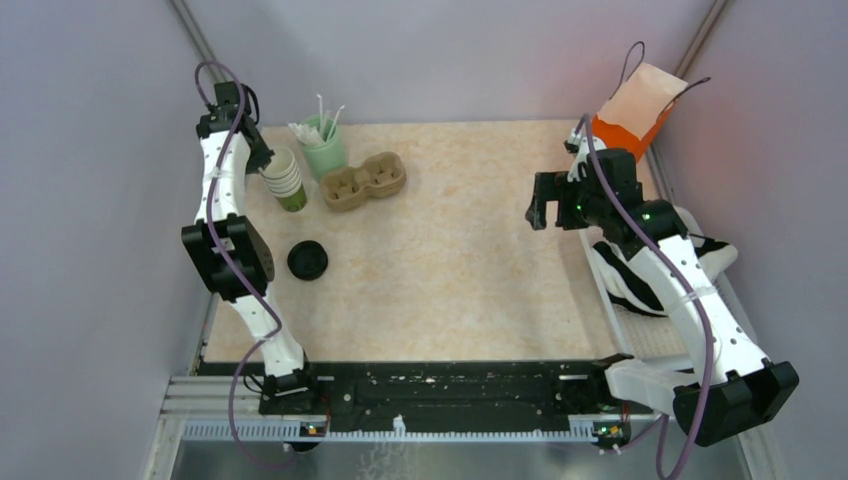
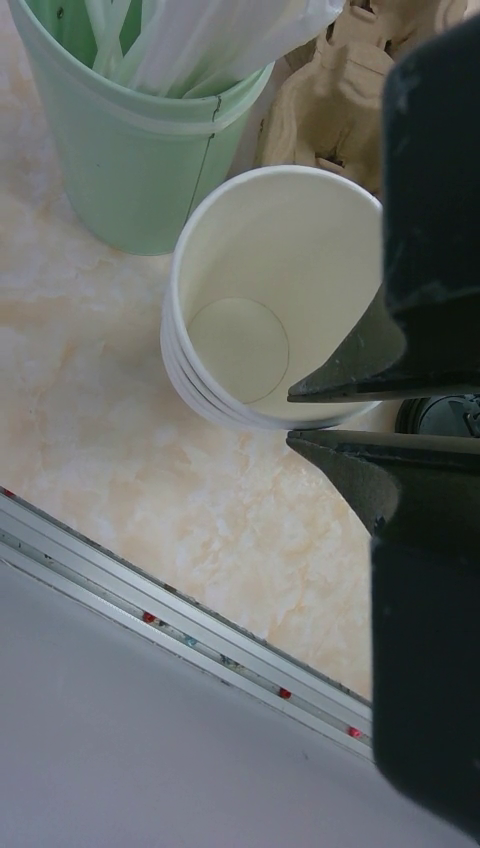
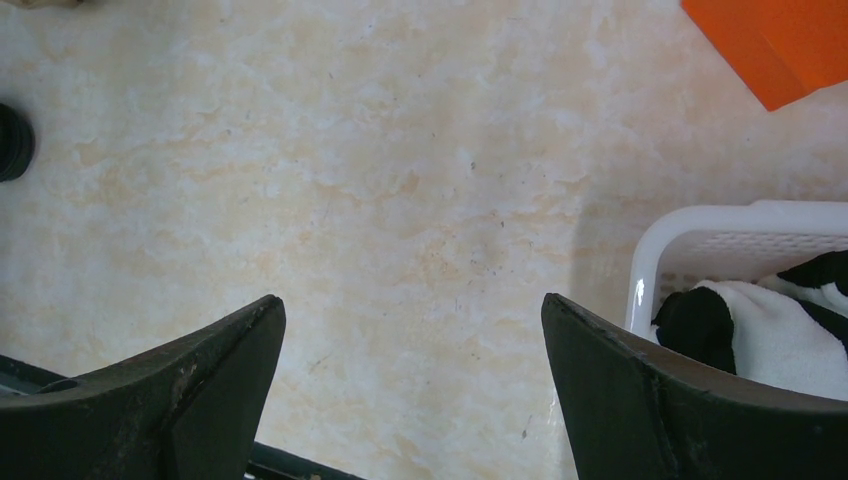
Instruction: Pack the takeout coffee
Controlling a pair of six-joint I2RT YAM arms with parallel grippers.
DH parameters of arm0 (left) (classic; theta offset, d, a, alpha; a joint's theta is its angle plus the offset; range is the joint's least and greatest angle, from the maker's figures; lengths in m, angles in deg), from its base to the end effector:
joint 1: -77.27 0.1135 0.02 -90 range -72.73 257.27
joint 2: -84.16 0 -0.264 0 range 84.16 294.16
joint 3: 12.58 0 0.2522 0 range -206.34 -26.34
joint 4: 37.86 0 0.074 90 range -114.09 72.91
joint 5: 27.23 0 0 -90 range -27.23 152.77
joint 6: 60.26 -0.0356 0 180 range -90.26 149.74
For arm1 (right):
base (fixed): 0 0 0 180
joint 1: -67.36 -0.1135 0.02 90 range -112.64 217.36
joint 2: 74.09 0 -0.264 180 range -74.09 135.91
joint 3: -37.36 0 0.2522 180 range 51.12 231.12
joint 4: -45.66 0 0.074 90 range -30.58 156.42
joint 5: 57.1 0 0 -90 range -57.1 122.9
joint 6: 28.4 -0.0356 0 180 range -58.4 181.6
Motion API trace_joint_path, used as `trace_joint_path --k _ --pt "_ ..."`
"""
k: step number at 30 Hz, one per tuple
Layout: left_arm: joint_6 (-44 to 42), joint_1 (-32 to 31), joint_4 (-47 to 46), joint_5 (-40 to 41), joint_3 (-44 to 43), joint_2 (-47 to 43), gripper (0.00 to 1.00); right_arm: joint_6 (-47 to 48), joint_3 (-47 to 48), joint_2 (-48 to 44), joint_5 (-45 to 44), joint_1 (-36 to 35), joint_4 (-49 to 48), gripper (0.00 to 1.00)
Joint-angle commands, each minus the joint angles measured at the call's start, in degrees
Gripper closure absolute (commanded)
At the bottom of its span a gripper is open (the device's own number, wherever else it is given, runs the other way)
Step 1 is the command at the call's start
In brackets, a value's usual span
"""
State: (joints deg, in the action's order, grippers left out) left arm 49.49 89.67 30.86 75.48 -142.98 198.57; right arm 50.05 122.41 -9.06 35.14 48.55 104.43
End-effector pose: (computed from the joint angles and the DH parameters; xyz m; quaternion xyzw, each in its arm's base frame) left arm 0.4255 0.1016 0.3369 -0.2948 0.8951 0.0843 0.3236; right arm 0.2182 0.0758 0.3706 -0.0655 0.8991 0.1302 0.4127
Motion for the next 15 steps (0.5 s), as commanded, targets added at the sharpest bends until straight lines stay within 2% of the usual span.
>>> trace_joint_path --k 1,5,15 --pt "-0.18 0.39 0.32 -0.23 -1.94 -0.33 0.78 0.56 0.24 -0.26 0.31 -0.75 -2.21 0.01" --pt "-0.33 0.34 0.18 -0.25 -1.95 0.19 0.72 0.57 0.15 -0.36 0.17 -0.71 -2.09 0.01" --pt "0.07 0.34 0.47 0.19 -2.64 -0.38 0.87 0.65 0.3 -0.35 -0.01 -0.79 -2.29 0.01"
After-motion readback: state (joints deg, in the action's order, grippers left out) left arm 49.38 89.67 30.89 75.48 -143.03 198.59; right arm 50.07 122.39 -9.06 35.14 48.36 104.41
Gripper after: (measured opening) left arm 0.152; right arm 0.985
